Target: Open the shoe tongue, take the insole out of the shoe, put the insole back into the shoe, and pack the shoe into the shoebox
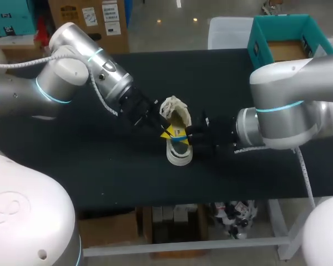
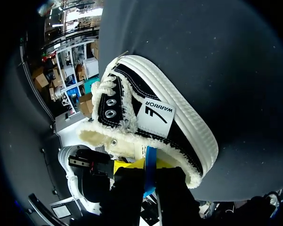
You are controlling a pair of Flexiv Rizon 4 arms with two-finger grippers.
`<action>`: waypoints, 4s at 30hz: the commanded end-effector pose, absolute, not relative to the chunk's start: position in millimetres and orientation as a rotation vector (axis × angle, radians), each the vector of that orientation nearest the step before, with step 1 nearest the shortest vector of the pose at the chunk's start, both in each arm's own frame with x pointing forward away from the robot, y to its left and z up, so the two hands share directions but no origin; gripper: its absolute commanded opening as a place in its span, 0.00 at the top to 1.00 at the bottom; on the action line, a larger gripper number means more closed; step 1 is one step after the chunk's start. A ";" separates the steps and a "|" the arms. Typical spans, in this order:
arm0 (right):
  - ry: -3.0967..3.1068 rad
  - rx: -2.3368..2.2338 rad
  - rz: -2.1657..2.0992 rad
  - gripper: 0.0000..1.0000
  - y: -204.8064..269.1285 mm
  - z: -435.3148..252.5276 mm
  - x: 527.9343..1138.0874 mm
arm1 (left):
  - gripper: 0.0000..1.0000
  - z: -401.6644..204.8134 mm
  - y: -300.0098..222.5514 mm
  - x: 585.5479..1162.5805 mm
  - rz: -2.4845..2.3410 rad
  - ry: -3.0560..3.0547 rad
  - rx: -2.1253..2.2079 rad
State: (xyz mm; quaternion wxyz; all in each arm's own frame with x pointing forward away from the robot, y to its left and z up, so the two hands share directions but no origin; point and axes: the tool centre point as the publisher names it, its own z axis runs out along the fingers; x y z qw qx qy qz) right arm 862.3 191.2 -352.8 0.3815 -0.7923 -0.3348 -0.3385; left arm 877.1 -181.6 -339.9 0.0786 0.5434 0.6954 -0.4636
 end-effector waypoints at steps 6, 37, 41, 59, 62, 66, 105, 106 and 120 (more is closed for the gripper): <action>-0.864 -2.026 -0.799 1.00 194.8 -358.6 872.7 | 1.00 -350.4 -181.8 885.3 -1.413 2.096 1.618; -0.928 -2.237 -0.748 1.00 196.0 -344.7 842.9 | 0.54 -333.8 -168.8 867.3 -1.421 2.043 1.647; -0.932 -2.281 -0.743 1.00 196.5 -348.7 842.8 | 0.28 -324.6 -159.1 863.3 -1.416 2.019 1.660; -1.011 -2.341 -0.743 1.00 196.7 -374.2 849.1 | 0.41 -277.8 -123.9 867.9 -1.308 1.994 1.741; -1.030 -2.348 -0.735 1.00 196.2 -380.6 847.6 | 0.40 -272.5 -115.6 867.5 -1.272 2.011 1.756; -1.045 -2.357 -0.738 1.00 195.1 -386.6 847.4 | 0.38 -266.1 -104.0 868.9 -1.269 2.018 1.775; -1.262 -2.502 -0.860 0.17 199.8 -362.4 839.4 | 0.00 -225.2 51.1 865.2 -0.899 2.761 1.219; -1.269 -2.508 -0.866 0.22 199.7 -360.3 839.6 | 0.00 -225.8 52.2 865.1 -0.897 2.764 1.214; -1.385 -2.516 -0.854 1.00 204.7 -358.3 855.9 | 0.25 -224.0 76.6 868.1 -0.871 2.823 1.079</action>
